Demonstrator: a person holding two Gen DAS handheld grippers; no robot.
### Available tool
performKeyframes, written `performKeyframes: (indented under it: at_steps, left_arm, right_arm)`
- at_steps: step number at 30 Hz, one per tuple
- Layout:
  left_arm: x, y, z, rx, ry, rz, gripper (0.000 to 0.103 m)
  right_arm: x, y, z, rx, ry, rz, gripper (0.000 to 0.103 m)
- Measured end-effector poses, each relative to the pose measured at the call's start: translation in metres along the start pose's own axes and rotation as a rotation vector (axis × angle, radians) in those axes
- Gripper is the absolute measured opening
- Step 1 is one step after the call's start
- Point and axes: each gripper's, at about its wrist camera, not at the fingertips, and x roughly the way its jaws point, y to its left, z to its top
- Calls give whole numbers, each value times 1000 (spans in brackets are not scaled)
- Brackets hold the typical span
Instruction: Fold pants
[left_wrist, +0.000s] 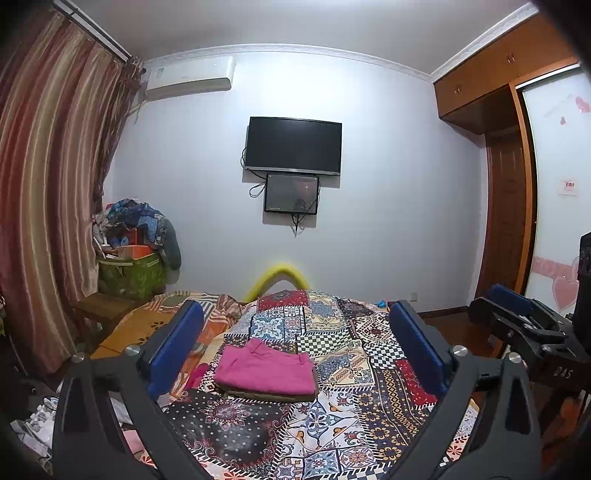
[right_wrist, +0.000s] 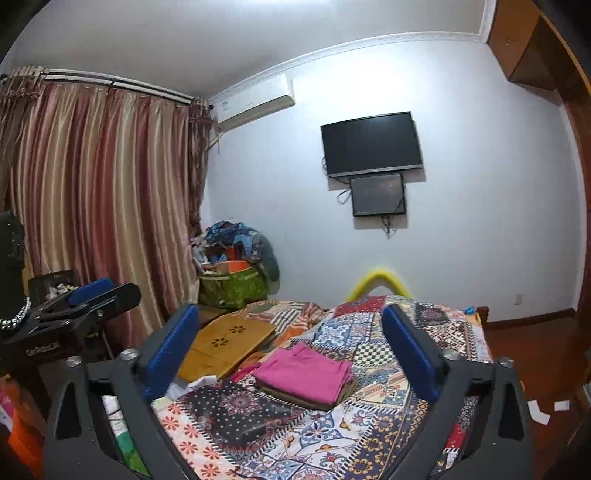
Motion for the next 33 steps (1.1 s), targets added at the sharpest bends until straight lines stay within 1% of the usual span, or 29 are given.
performKeyframes:
  at_steps: [14,33]
  left_arm:
    - [3,-3,-8,5,14,-10,103]
    - [11,-4,-15,8,34,-19,103]
  right_arm:
    - [-7,3,-7,-10,13,-4,103]
    - [-9,4,-4,-17,15,-21,103]
